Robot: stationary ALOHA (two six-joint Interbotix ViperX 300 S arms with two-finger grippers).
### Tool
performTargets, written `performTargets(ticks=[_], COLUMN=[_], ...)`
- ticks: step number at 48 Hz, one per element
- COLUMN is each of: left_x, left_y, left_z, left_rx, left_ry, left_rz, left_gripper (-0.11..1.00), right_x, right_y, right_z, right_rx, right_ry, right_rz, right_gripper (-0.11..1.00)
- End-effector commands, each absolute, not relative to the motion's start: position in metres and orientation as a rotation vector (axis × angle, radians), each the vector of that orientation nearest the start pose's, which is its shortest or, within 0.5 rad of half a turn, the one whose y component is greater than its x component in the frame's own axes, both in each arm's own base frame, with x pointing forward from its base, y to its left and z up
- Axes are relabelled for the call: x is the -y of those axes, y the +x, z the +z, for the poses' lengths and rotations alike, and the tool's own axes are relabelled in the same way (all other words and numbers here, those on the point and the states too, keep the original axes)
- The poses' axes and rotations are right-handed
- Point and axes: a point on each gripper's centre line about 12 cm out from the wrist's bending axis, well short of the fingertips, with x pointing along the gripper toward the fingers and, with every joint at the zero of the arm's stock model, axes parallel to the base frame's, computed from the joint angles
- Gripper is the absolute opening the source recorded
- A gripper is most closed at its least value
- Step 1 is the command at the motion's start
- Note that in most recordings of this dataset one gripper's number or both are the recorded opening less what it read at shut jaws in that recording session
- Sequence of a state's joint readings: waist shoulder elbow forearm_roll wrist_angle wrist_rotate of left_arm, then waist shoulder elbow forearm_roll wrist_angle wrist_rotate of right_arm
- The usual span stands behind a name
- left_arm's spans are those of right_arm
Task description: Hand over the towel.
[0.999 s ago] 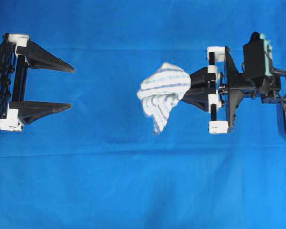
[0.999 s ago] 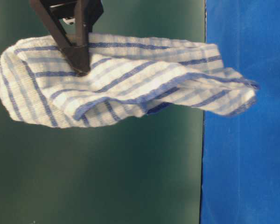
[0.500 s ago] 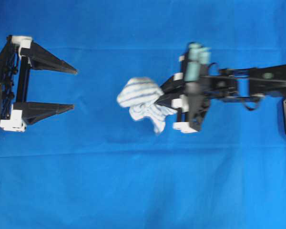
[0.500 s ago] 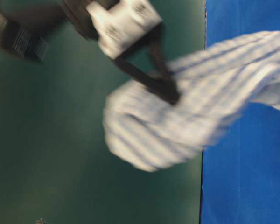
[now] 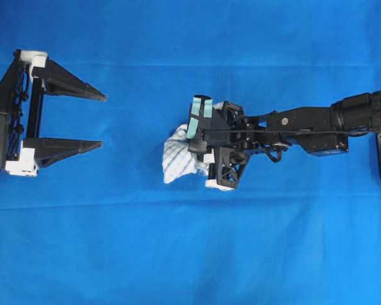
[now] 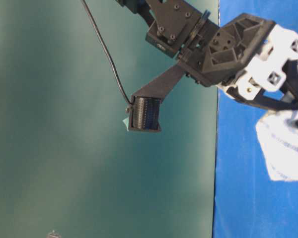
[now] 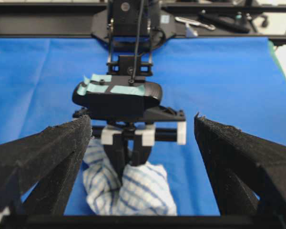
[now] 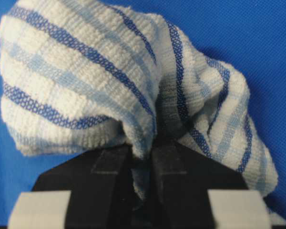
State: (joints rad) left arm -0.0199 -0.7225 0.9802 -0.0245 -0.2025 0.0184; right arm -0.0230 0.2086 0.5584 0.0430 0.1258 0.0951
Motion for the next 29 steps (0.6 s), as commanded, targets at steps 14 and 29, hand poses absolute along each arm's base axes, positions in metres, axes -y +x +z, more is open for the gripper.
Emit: performTargets(ticks=[14, 29], left_x=[0.004, 0.004], left_y=[0.255, 0.255], left_z=[0.312, 0.312], left_rx=[-0.038, -0.038], left_ry=[-0.008, -0.008], left_rz=[-0.013, -0.013], left_gripper=[0.92, 0.92], right_x=[0.008, 0.008], right_y=[0.420, 0.416], right_z=[0.122, 0.140], right_rx=[-0.829, -0.813], right_ry=[0.148, 0.148], right_rz=[-0.076, -0.074], right_gripper=[0.09, 0.25])
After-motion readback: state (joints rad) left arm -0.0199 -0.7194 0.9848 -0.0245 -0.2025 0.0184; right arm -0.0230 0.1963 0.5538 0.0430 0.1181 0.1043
